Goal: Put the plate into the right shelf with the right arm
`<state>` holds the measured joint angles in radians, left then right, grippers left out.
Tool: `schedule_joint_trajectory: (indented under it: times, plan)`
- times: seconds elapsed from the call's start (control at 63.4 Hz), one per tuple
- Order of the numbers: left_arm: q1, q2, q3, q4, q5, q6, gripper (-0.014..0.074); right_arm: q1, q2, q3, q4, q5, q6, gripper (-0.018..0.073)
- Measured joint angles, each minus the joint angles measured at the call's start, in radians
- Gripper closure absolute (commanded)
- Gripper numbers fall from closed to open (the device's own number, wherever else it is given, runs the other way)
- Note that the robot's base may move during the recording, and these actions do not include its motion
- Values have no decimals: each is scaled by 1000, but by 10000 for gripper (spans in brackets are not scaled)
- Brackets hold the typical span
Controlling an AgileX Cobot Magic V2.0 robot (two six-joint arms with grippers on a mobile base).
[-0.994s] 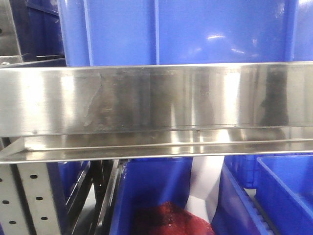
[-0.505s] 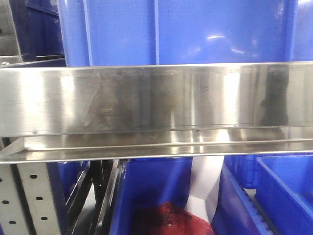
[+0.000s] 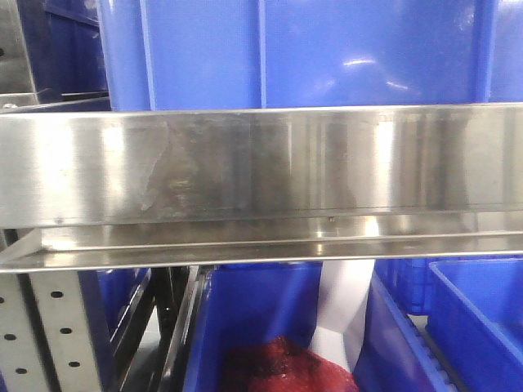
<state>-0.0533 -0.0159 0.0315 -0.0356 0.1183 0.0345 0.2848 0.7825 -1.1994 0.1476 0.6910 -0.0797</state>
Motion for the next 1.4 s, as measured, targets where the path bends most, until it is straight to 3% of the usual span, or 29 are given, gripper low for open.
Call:
schedule_joint_trajectory:
  times: [0.347, 0.758, 0.9, 1.168, 1.405]
  plan:
    - [0, 0, 0, 0, 0, 0, 643, -1, -159, 0, -55, 144, 0, 505]
    - [0, 0, 0, 0, 0, 0, 643, -1, -159, 2, -57, 145, 0, 505]
    - [0, 0, 0, 0, 0, 0, 643, -16, -194, 77, -96, 11, 0, 505]
    - [0, 0, 0, 0, 0, 0, 643, -144, -418, 439, -106, -437, 0, 505]
    - [0, 0, 0, 0, 0, 0, 643, -202, -609, 740, -35, -508, 8, 505]
